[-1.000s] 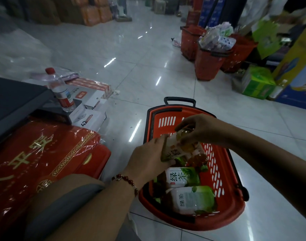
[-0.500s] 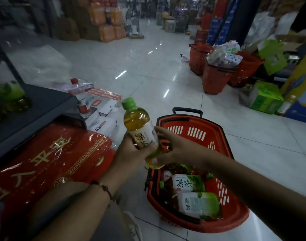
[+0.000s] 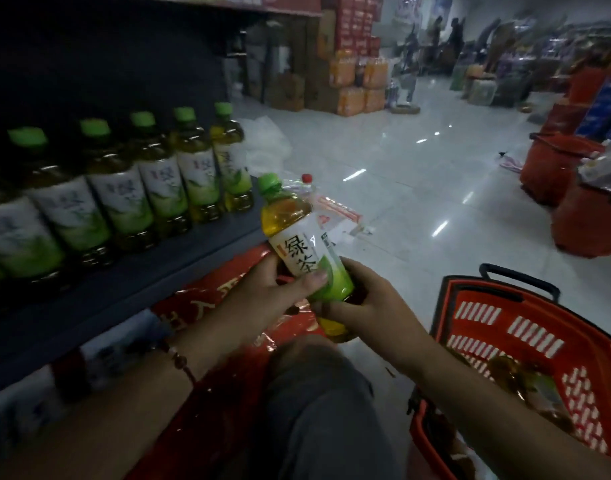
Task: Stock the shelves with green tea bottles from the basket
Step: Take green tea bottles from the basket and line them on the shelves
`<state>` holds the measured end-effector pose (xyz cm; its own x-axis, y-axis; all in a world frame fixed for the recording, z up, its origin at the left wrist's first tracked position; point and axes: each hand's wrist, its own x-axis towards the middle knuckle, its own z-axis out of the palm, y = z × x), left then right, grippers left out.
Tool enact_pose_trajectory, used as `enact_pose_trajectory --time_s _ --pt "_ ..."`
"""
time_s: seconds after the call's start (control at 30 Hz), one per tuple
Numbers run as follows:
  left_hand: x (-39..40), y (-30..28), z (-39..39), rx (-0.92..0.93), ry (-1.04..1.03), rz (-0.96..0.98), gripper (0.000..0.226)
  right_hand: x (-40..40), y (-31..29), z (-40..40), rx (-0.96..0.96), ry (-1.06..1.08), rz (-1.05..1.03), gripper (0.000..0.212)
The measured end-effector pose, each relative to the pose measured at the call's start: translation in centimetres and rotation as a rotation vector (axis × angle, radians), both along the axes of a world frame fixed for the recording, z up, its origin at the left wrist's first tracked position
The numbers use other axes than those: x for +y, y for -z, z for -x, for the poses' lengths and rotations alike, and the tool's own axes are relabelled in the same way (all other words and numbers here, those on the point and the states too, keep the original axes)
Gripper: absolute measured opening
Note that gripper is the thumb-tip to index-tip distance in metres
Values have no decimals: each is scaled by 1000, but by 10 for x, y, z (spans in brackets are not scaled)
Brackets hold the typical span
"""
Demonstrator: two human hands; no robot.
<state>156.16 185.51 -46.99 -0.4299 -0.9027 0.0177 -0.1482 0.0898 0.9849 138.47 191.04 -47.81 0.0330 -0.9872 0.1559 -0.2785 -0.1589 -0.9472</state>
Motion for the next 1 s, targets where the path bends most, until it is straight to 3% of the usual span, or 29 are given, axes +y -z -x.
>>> enact_pose_trajectory --time_s 0.27,0.43,0.63,0.87,1.0 --pt "27 -8 -142 -54 -220 -18 29 -20 -5 -127 -60 -247 -15 50" --pt "54 -2 -215 -58 -354 -52 68 -21 4 -207 -82 -387 -44 54" --pt "91 9 -281 54 -606 12 35 -9 5 -292 -81 -546 12 46" --pt "120 9 -339 66 -877 109 70 -2 1 -371 -113 -724 60 58" --pt "133 1 -365 -60 -1003 186 64 -4 1 -411 -96 -757 143 61"
